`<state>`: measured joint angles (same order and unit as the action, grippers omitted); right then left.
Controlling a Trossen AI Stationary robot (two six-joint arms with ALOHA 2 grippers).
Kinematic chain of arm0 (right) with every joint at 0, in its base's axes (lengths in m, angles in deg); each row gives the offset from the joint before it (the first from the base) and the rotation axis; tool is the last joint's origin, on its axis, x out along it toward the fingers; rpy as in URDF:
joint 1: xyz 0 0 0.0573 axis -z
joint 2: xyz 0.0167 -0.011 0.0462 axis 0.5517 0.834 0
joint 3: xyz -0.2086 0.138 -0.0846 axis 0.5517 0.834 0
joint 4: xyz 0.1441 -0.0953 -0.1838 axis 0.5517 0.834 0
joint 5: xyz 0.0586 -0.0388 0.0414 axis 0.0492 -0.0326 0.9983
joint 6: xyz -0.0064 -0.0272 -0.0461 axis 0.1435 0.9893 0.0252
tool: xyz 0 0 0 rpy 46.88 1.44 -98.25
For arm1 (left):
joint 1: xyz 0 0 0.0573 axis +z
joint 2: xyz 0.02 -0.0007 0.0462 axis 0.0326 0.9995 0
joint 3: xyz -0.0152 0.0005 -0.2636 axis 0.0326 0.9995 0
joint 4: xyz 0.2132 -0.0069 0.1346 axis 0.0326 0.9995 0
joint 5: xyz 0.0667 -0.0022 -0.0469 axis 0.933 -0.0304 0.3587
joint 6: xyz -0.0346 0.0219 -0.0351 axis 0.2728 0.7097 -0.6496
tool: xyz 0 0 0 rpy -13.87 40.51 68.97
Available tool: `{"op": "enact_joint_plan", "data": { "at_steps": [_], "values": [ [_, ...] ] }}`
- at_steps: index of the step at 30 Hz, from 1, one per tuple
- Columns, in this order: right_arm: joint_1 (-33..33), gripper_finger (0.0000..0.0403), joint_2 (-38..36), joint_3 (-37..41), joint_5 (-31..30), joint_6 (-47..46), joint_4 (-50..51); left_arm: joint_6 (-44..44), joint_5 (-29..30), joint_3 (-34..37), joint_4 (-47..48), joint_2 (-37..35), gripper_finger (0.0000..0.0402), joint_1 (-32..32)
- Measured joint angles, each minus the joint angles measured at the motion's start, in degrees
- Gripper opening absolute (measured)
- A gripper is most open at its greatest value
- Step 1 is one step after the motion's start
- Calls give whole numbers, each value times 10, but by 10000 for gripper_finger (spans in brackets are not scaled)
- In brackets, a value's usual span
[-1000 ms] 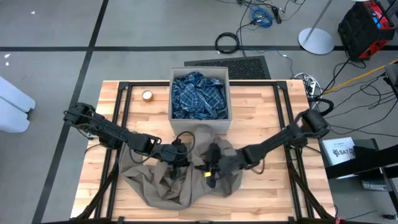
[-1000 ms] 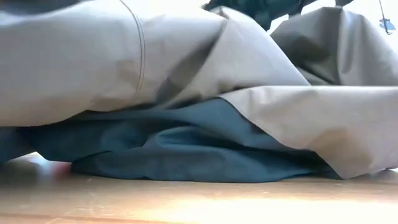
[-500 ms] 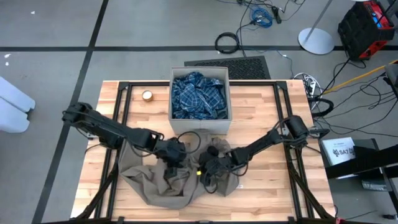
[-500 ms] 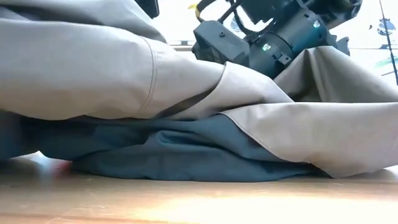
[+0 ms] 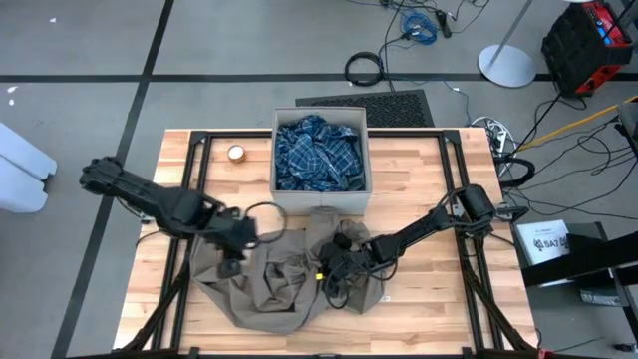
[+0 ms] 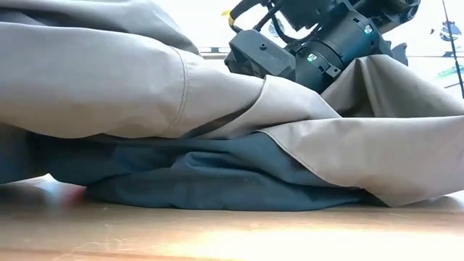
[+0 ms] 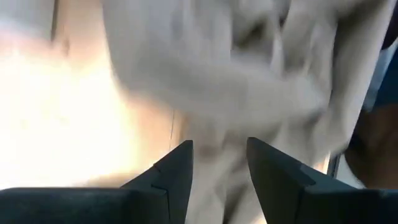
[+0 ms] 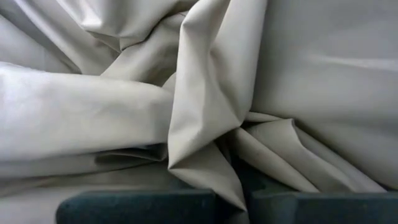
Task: Sort clothes
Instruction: Put the brown jacket into the laundry bin
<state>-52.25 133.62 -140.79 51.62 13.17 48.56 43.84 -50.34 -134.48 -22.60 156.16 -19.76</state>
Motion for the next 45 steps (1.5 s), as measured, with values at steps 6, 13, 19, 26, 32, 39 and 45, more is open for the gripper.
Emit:
{"op": "enact_joint_plan", "data": {
  "at_steps": [6,13,19,26,32,39,45],
  "values": [
    [0,0,0,0,13,13,2,-96,17,1,62,-26,160,-86],
    [0,0,0,1,25,14,3,-41,30,2,85,24,160,-156],
    [0,0,1,1,28,6,3,-55,41,8,76,70,160,-181],
    [0,0,1,2,41,1,3,-152,32,125,19,38,160,-233],
    [0,0,1,2,44,-1,3,-213,13,241,-134,1,160,-258],
    [0,0,1,2,45,-1,3,-263,-24,331,-216,12,160,-261],
    [0,0,1,2,45,-1,3,-293,13,342,-232,30,146,-260]
  ]
}}
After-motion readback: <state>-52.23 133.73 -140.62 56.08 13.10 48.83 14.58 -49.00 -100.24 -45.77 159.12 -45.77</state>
